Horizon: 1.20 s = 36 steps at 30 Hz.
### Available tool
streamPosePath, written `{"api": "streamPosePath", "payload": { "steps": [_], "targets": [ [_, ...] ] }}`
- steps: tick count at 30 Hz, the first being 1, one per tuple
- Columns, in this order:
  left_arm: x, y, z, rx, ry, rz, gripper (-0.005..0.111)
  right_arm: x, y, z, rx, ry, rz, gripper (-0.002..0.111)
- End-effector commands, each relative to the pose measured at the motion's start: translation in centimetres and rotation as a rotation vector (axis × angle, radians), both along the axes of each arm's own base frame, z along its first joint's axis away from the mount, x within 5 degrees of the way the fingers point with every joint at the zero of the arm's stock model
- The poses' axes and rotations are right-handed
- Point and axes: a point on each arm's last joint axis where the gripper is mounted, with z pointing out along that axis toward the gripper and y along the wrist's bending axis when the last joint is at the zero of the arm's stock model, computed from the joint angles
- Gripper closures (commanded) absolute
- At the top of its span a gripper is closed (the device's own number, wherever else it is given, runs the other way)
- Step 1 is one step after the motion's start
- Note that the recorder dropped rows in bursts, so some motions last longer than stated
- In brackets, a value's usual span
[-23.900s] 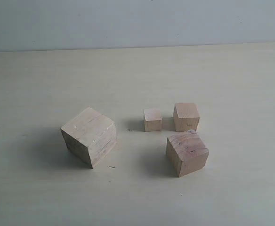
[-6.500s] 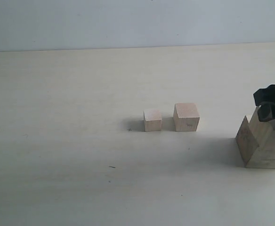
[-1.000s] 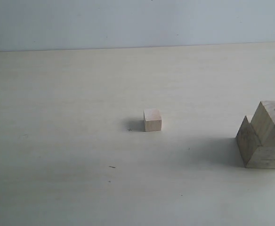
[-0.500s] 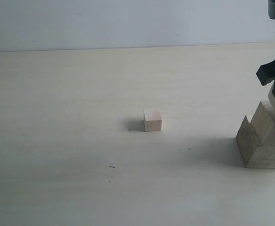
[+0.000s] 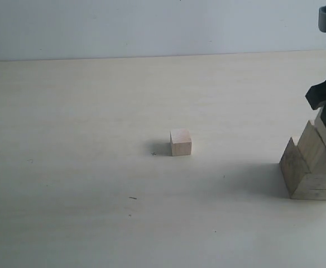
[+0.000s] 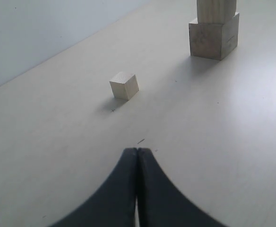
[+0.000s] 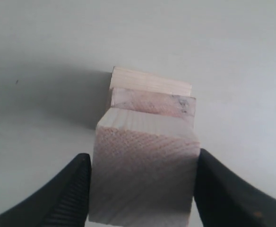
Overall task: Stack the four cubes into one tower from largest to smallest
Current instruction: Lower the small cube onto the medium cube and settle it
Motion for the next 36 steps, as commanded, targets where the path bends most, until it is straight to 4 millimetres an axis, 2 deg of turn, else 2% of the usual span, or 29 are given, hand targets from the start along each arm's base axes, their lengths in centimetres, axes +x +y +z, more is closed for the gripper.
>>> {"api": "streamPosePath", "payload": {
  "steps": [1, 10, 36],
  "targets": [
    [0.0, 0.0, 0.1, -0.013, -0.005, 0.003, 0.107, 0.0, -0.3, -0.4, 0.012, -0.027, 0.002, 0.108],
    [0.0, 0.0, 0.1, -0.013, -0.005, 0.003, 0.107, -0.8, -0.7, 0.6, 0.026, -0.069, -0.002, 0.108],
    [0.0, 0.0, 0.1, -0.013, -0.005, 0.003, 0.107, -0.3, -0.9, -0.1, 0.039, -0.052, 0.011, 0.108]
  ]
}}
